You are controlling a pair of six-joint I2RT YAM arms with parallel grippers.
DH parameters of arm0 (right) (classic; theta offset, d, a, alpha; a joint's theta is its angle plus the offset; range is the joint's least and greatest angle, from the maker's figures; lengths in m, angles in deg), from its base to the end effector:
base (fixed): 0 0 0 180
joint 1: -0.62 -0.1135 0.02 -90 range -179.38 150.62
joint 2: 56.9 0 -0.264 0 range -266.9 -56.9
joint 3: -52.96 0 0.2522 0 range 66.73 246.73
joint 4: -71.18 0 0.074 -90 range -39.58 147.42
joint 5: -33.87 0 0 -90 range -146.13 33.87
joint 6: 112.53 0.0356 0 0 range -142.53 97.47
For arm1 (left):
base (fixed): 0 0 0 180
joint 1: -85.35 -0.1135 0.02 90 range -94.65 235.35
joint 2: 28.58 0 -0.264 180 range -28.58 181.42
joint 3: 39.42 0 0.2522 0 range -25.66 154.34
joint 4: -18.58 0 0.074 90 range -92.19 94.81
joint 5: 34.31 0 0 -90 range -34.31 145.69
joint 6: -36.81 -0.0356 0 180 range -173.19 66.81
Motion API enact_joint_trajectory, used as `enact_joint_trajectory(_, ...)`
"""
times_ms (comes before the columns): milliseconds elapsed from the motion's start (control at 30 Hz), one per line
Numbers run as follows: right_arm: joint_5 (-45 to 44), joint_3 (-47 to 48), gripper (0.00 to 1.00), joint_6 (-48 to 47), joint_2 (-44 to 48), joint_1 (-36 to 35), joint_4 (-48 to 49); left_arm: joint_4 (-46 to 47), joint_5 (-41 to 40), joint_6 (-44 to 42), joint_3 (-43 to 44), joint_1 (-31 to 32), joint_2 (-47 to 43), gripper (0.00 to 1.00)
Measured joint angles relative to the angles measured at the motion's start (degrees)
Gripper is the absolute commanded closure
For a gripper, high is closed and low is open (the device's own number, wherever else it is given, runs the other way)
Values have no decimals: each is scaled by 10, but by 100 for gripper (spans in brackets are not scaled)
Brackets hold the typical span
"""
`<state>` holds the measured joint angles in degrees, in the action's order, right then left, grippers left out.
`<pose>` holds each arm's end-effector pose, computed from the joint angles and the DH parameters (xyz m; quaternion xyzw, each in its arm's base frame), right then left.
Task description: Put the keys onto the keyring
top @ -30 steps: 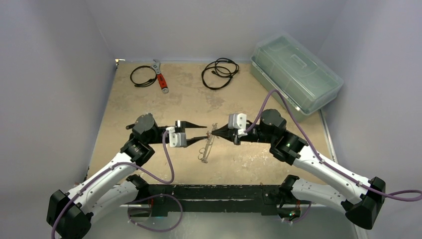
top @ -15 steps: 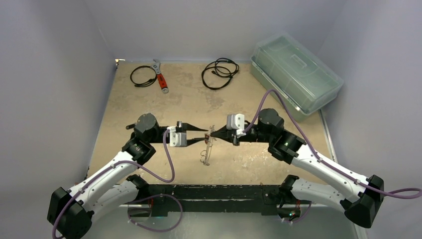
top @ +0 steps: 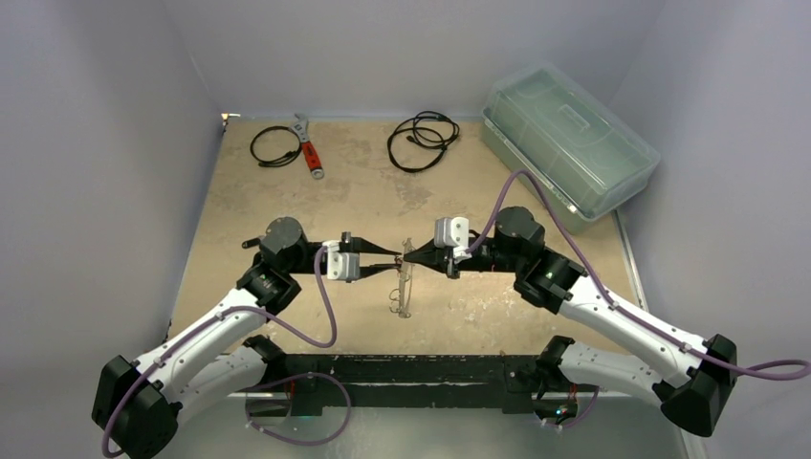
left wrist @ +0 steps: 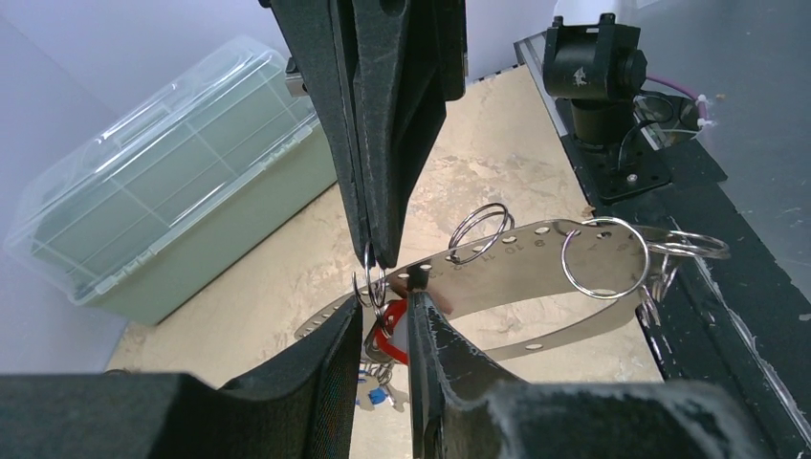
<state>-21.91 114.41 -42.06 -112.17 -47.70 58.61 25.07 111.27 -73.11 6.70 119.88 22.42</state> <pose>0.1334 0.1800 0.3461 -0.5603 0.4817 0.3708 0.5626 0.1475 -0.1371 0.2999 0.5794 0.3955 -0.4030 0.5878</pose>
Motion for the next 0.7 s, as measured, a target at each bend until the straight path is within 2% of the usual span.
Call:
enact_joint_trajectory(67,1,0,100,0,-4,0,0,2,0,3,0,0,2,79)
enact_joint_trajectory(267,3,0,100,0,-11,0,-1,3,2,9,0,0,5,100)
enact_joint_trajectory(467,5,0,100,0,-11,0,0,-2,-2,8,2,0,5,100)
enact_joint_trajectory(500,5,0,97,0,-11,1,0,-5,-5,7,3,0,5,100)
enact_joint_trajectory(600,1,0,72,1,-11,1,1,-21,-17,-2,10,0,5,100)
enact_joint_trajectory(700,-3,1,60,3,-11,1,3,-40,-35,-18,17,0,5,100)
